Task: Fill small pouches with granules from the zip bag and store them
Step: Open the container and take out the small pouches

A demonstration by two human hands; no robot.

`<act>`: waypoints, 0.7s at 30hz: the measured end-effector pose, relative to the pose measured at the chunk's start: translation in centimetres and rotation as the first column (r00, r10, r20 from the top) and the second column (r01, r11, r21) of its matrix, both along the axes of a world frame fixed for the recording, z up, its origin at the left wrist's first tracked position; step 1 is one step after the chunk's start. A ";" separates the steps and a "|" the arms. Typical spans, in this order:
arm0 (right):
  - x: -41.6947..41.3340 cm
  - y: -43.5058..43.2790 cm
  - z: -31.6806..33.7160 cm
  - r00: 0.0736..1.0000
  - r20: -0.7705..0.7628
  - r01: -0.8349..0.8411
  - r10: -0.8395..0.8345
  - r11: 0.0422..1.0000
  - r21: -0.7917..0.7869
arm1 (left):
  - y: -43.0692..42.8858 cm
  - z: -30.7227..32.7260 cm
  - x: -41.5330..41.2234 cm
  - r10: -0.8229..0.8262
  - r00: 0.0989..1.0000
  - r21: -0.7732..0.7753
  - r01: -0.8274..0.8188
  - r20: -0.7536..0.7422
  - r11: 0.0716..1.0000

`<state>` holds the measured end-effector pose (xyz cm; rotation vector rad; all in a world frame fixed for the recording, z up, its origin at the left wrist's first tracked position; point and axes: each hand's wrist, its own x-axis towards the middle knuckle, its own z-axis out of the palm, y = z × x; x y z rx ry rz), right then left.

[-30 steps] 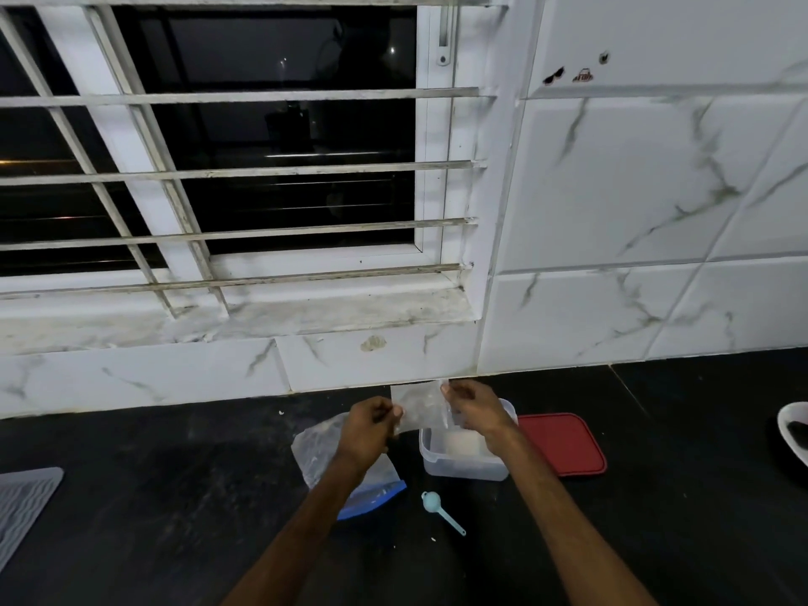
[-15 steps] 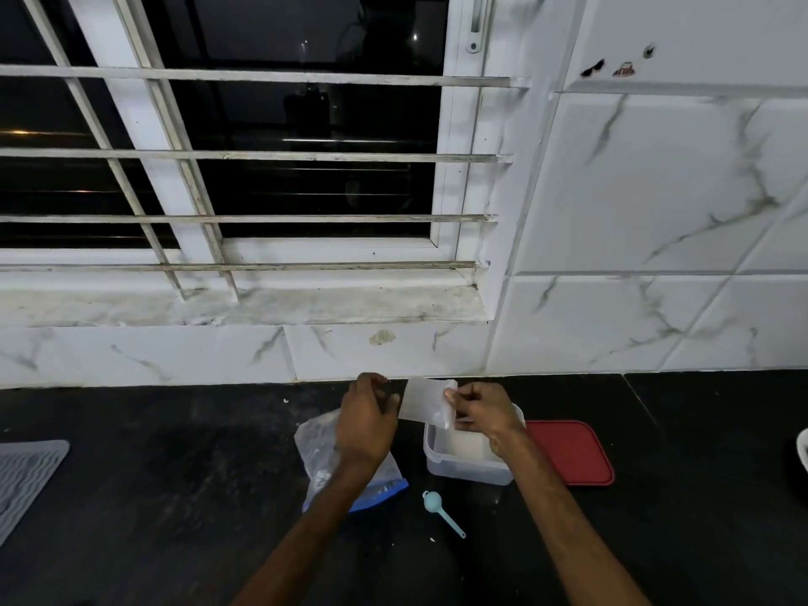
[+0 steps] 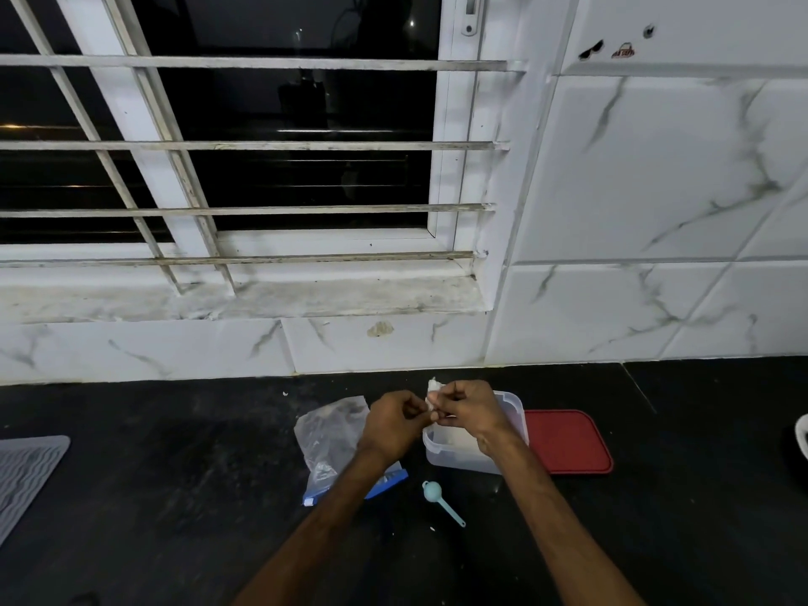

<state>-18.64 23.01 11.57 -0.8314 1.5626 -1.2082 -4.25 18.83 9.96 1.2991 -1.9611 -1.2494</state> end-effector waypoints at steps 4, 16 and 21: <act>-0.1 0.0 -0.2 0.996 -0.075 -0.037 0.038 0.999 0.013 | -0.1 0.2 0.8 -0.040 0.999 0.036 0.040 0.001 0.999; -1.3 -0.3 -0.5 0.956 -0.241 -0.143 0.168 0.983 0.119 | -0.6 1.0 3.4 0.067 0.995 0.158 -0.055 -0.074 0.986; 0.1 -0.6 0.3 0.946 -0.233 -0.199 0.225 0.971 0.132 | 0.3 1.6 2.0 -0.076 0.996 0.122 0.081 -0.049 0.989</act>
